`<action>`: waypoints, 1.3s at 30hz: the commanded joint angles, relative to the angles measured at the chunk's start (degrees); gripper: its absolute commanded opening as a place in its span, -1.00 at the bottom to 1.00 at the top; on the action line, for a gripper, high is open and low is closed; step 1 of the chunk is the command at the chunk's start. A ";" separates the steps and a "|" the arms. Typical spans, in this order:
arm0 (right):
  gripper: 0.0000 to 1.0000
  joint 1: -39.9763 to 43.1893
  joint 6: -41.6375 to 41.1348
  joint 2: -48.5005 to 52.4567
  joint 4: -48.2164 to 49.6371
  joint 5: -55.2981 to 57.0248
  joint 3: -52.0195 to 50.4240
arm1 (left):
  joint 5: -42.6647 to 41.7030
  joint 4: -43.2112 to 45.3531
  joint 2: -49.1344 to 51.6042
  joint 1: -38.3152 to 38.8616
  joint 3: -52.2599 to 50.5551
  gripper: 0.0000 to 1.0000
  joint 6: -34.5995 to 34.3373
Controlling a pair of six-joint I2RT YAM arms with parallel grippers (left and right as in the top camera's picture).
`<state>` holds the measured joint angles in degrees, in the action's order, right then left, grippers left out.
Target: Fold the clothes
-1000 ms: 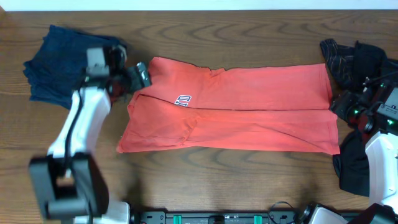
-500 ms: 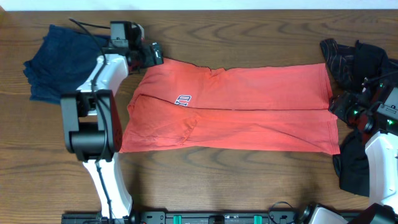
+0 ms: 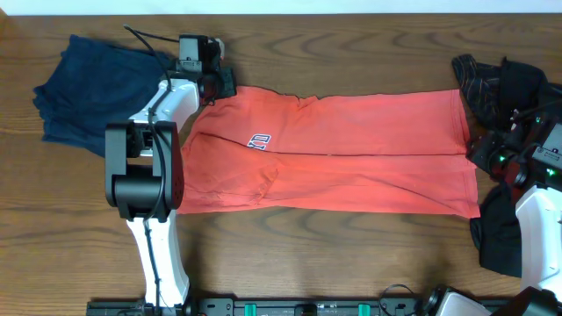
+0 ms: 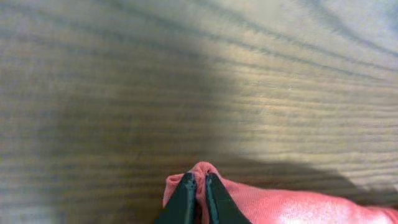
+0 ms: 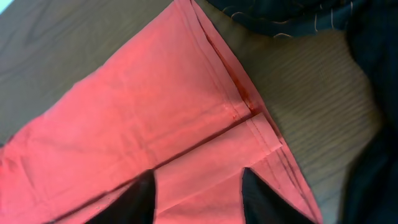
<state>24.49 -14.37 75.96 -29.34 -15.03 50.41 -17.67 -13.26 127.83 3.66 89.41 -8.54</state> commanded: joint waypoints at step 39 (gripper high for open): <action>0.29 -9.31 4.98 45.79 45.35 5.79 11.80 | 0.31 -28.48 -16.61 -0.68 -0.04 -0.88 0.31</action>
<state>16.16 -8.10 119.09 15.42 -9.37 61.60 -17.65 -41.45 111.11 2.90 89.80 -8.56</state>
